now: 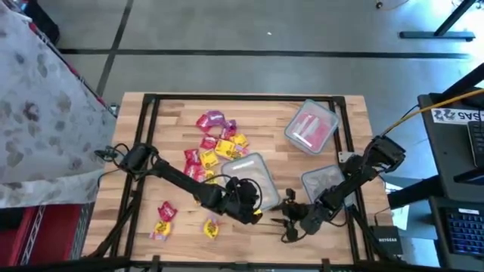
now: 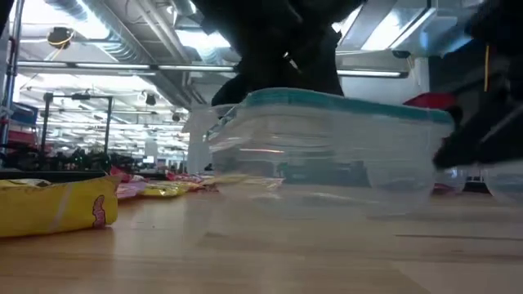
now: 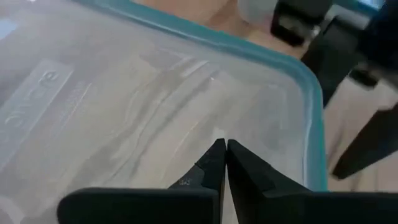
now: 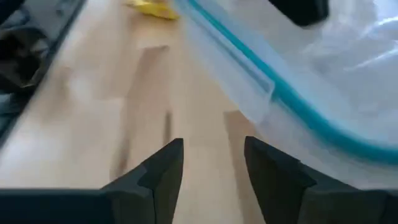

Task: Sort candy
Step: Open the rectangular transparent food container

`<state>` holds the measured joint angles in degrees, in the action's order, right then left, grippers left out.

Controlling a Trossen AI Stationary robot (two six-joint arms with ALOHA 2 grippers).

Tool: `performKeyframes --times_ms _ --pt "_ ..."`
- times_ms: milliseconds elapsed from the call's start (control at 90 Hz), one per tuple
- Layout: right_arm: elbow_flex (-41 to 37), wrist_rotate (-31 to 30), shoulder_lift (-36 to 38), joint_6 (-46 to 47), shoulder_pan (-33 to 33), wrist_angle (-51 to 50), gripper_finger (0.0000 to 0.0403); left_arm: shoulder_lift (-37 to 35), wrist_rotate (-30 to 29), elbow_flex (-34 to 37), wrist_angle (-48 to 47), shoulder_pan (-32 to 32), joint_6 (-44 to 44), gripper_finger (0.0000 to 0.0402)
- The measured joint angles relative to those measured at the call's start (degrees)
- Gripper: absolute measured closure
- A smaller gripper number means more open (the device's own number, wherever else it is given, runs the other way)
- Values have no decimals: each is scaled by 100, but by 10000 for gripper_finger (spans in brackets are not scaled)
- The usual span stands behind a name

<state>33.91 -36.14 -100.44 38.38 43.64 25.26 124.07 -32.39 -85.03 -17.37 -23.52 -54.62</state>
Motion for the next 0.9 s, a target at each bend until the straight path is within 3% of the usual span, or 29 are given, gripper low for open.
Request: performKeyframes --times_ms 200,544,900 --pt "-2 -418 -463 -116 -9 918 242 7 -21 7 92 5 16 402" --pt "-10 -1244 -442 288 109 611 242 15 -69 7 94 7 -23 402" --pt "-39 -1685 -437 -892 551 1176 242 17 -56 7 158 -14 4 402"
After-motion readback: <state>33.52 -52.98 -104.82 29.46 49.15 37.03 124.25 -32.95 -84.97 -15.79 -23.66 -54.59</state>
